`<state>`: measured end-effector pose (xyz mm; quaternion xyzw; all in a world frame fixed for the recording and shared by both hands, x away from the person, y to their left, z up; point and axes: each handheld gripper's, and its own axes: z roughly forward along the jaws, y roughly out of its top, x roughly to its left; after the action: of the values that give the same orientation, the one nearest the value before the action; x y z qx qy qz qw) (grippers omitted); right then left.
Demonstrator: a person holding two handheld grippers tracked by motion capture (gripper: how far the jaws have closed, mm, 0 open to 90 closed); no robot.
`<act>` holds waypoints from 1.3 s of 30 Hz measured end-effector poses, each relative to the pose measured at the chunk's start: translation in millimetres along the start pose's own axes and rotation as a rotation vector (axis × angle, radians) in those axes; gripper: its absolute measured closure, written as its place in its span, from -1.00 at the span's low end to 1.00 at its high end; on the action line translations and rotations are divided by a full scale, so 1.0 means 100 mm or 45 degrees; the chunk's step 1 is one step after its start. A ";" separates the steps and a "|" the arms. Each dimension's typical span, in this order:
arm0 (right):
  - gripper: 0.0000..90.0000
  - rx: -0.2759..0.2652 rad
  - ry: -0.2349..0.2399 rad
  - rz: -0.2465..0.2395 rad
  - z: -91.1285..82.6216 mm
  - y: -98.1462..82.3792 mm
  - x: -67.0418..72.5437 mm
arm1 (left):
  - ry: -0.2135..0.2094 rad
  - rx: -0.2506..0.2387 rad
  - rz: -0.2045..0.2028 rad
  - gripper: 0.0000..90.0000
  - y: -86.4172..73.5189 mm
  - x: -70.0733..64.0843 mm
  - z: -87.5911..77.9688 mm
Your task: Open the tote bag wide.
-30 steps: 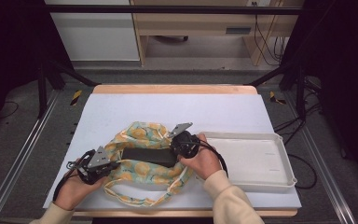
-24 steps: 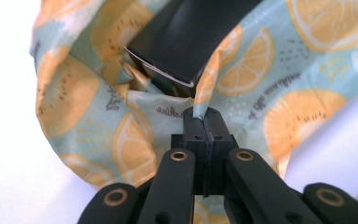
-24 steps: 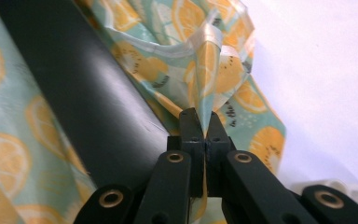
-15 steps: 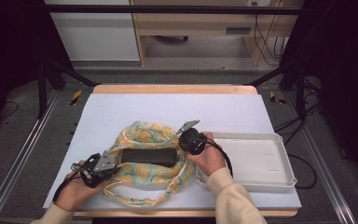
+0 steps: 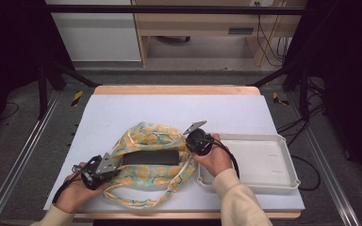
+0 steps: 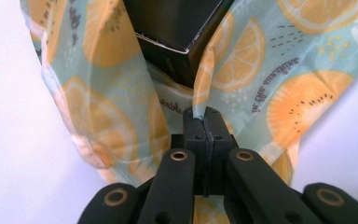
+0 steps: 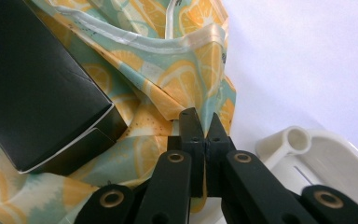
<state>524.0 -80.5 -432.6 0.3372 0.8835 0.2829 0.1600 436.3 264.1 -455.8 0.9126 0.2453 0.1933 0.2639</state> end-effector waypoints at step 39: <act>0.59 -0.331 0.024 0.014 -0.58 -0.15 0.39 | -0.023 -0.387 -0.176 0.54 0.20 0.00 -0.33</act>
<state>460.7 -85.9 -399.2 0.3156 0.8390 0.3992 0.1925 427.4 262.2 -418.2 0.8448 0.2732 0.2015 0.4136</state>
